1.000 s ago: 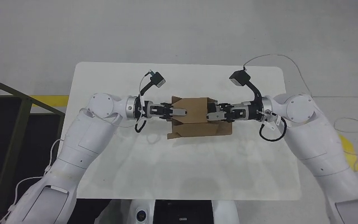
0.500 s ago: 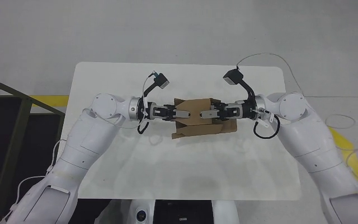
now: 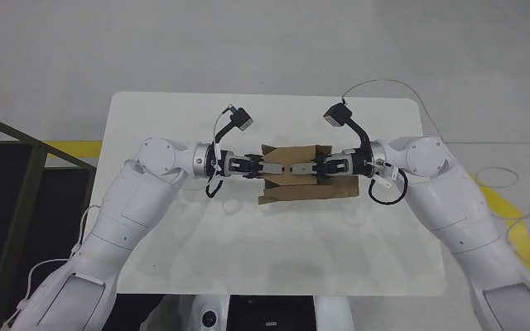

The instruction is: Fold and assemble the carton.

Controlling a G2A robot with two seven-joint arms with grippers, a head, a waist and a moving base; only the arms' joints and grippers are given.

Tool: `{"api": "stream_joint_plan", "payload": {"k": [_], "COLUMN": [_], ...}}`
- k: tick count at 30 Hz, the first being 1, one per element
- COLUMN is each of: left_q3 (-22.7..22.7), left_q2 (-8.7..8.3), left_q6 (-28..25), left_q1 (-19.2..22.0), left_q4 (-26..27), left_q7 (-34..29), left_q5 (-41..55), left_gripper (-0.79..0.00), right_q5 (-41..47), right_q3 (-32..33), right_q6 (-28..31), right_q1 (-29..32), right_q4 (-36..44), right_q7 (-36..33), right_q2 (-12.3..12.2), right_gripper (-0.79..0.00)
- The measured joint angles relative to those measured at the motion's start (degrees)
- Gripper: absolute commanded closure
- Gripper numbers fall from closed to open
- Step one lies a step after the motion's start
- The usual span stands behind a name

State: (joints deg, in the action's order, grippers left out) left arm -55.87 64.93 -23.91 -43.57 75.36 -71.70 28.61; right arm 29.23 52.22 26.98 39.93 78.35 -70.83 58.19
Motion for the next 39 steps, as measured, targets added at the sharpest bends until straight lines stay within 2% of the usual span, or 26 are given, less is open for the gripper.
{"api": "stream_joint_plan", "payload": {"k": [3,4,5,6,7,22,28,39], "left_q3": [-0.09,-0.13,-0.16,-0.24,-0.30,-2.89,-3.13,-3.37], "left_q2": [0.04,0.04,0.05,0.06,0.07,0.20,0.61,0.86], "left_q6": [0.05,0.07,0.12,0.13,0.10,0.65,4.57,5.92], "left_q1": [0.02,0.01,0.00,-0.01,-0.03,-1.46,-1.89,-2.00], "left_q4": [-0.05,-0.06,-0.07,-0.07,-0.08,1.31,2.76,4.30], "left_q7": [0.04,0.04,0.03,-0.01,-0.04,-0.99,-3.47,-3.44], "left_q5": [0.06,0.08,0.15,0.32,0.50,9.71,17.81,16.19], "left_gripper": [0.000,-0.052,-0.219,-0.345,-0.785,-0.785,-0.785,-0.785], "right_q5": [-0.19,-0.19,-0.18,-0.15,-0.15,-1.71,-2.33,-2.84], "right_q3": [0.11,0.14,0.17,0.22,0.26,0.86,0.83,0.85], "right_q6": [-0.27,-0.34,-0.41,-0.52,-0.63,-3.10,-3.94,-4.39], "right_q1": [0.00,0.03,0.07,0.13,0.17,0.88,0.86,0.82], "right_q4": [-0.03,-0.04,-0.07,-0.14,-0.21,-0.80,-0.94,-1.60], "right_q7": [-0.12,-0.15,-0.15,-0.14,-0.11,0.48,1.11,1.41], "right_q2": [0.09,0.13,0.16,0.20,0.23,0.56,0.81,1.28], "right_gripper": [0.000,0.000,0.000,0.000,0.000,0.000,0.000,0.000]}}
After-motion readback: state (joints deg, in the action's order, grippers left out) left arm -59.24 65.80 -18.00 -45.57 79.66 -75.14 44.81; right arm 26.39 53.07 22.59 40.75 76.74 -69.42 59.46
